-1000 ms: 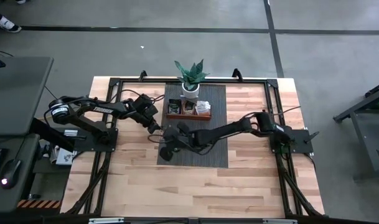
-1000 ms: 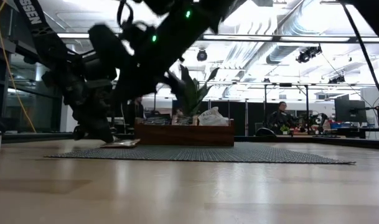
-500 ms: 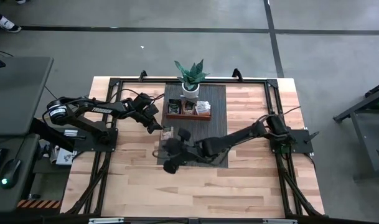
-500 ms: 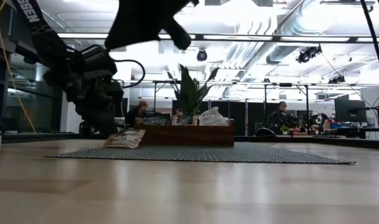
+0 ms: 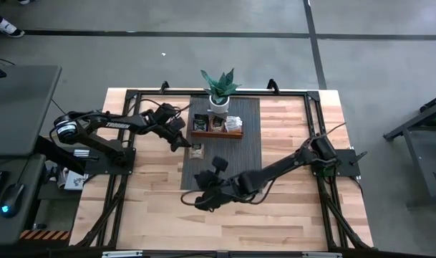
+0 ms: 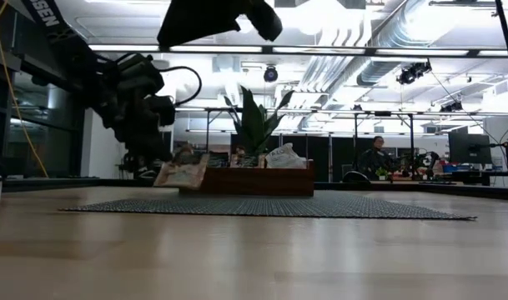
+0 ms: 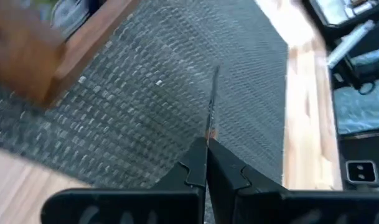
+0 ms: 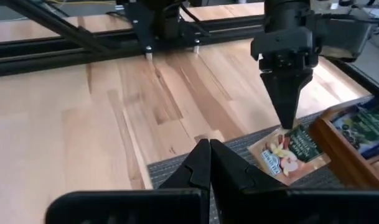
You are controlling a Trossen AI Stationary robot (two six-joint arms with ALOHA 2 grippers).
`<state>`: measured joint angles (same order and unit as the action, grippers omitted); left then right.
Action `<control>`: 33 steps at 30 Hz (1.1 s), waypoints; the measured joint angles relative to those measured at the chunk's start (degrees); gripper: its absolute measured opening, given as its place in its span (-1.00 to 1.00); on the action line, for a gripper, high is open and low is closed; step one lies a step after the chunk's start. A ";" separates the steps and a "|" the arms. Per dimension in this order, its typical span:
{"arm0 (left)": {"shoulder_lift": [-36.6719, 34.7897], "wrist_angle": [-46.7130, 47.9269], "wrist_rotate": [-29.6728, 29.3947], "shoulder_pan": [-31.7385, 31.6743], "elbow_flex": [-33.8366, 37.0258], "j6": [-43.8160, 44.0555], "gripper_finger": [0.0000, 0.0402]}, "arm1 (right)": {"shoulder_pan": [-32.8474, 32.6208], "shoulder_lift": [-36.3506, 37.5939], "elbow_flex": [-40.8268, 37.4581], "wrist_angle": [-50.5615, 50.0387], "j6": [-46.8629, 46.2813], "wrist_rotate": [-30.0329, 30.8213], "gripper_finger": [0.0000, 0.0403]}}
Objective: Pick & Place Tea
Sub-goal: Put the brown tea bag into the middle section of the wooden organizer
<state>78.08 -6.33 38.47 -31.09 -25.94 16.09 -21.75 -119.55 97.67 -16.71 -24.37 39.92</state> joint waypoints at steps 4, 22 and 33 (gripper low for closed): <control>-0.02 0.15 1.77 0.02 -1.55 -0.70 -1.00 | -0.96 -0.02 -0.01 -1.08 -0.14 2.89 -1.00; -0.02 0.48 5.21 0.07 -8.54 -3.90 -1.00 | -4.04 -0.02 0.00 -19.70 -14.24 6.03 -1.00; -0.02 0.95 3.78 0.07 -16.63 -8.37 -1.00 | -9.50 -0.02 -0.04 -32.90 -32.34 9.88 -1.00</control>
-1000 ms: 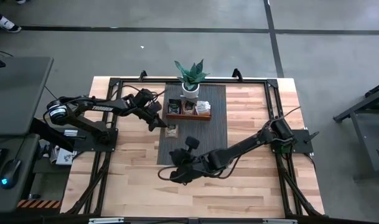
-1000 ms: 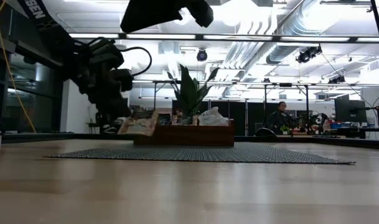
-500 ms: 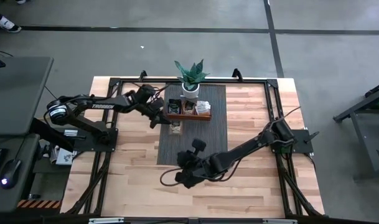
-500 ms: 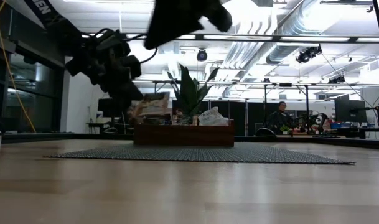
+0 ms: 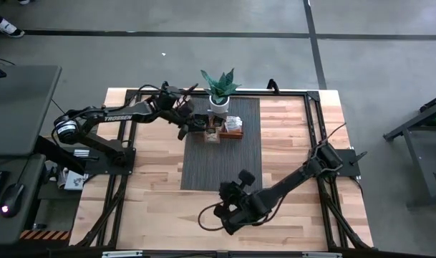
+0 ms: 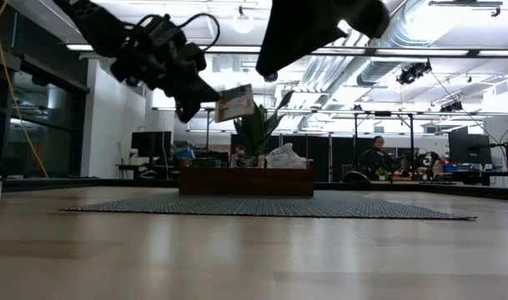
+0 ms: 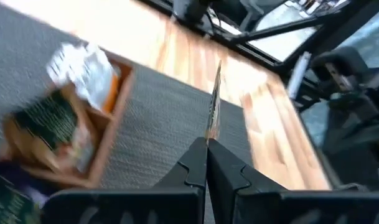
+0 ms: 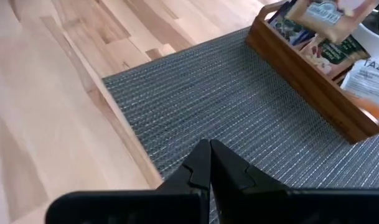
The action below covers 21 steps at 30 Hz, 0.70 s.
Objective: Pick & Place Tea
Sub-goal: Put the brown tea bag into the middle section of the wooden organizer
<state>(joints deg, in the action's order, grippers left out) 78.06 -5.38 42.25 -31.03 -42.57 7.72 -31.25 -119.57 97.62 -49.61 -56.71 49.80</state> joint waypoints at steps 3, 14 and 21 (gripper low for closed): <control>0.00 2.26 -2.95 0.00 -2.27 -4.09 -1.00 | -1.20 0.00 0.00 -0.37 -2.31 1.29 -1.00; 2.77 2.91 -12.76 0.00 -3.69 -14.96 -1.00 | -4.80 0.00 -0.02 -6.52 -11.78 4.96 -1.00; 7.82 -3.71 -15.83 0.00 -3.66 -15.53 -1.00 | -6.29 0.00 -0.02 -9.14 -15.34 5.20 -1.00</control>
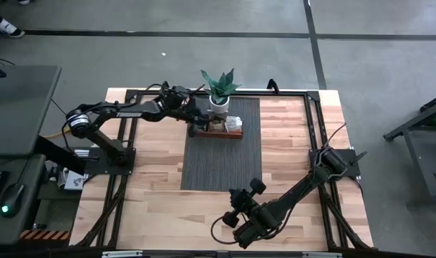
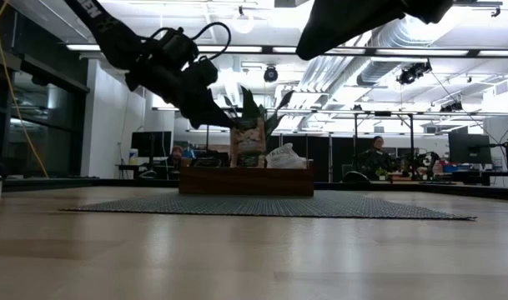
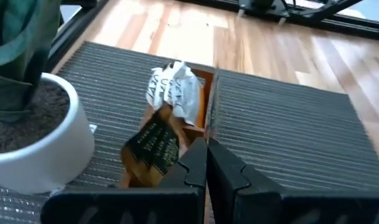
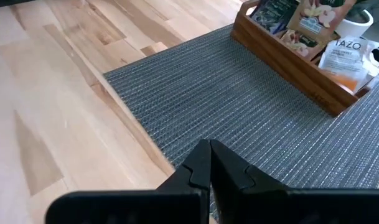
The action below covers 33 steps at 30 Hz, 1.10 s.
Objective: Pick & Place Tea
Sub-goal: Put the brown tea bag into the middle section of the wooden organizer
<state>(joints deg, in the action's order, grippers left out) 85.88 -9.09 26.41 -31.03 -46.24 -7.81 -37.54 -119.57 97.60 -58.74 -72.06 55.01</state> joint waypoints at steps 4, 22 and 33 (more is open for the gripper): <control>2.04 -1.47 -0.91 0.00 0.00 -1.01 -1.00 | -0.41 0.00 0.00 0.00 -0.17 0.11 -1.00; 4.39 0.26 -5.33 0.00 0.00 -2.47 -1.00 | -0.44 -0.02 0.00 0.04 -0.58 0.08 -1.00; 4.40 1.86 -4.32 0.00 0.00 -2.48 -1.00 | -0.44 -0.04 0.00 0.44 -0.58 0.02 -1.00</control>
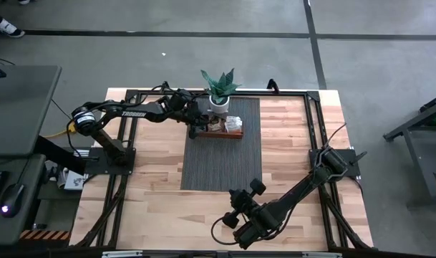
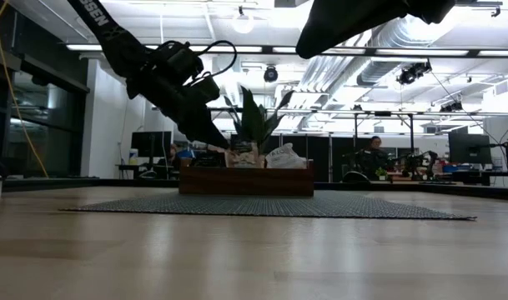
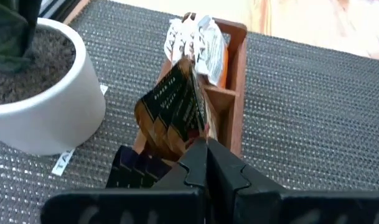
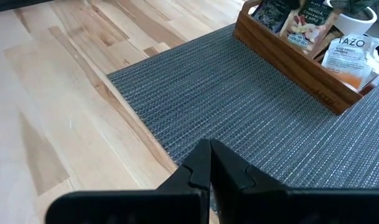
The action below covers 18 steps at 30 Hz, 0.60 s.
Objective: Pick & Place Tea
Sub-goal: Put the brown tea bag into the middle section of the wooden organizer
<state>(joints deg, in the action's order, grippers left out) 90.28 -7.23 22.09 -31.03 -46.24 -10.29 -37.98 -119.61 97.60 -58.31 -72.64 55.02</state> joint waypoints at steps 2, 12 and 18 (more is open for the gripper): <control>0.00 0.70 0.02 0.00 0.00 -0.08 -1.00 | 0.00 0.00 0.00 0.29 0.00 -0.02 -1.00; 0.00 4.54 0.27 0.00 0.02 -1.54 -1.00 | 0.09 0.00 0.00 1.85 0.13 -0.03 -1.00; 0.00 4.59 0.30 0.00 0.02 -1.62 -1.00 | 0.11 0.00 0.00 2.52 0.50 0.07 -1.00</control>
<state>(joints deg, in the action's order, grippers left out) 90.28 -2.65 22.39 -31.03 -46.22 -11.91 -37.87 -119.61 97.60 -55.79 -72.14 55.09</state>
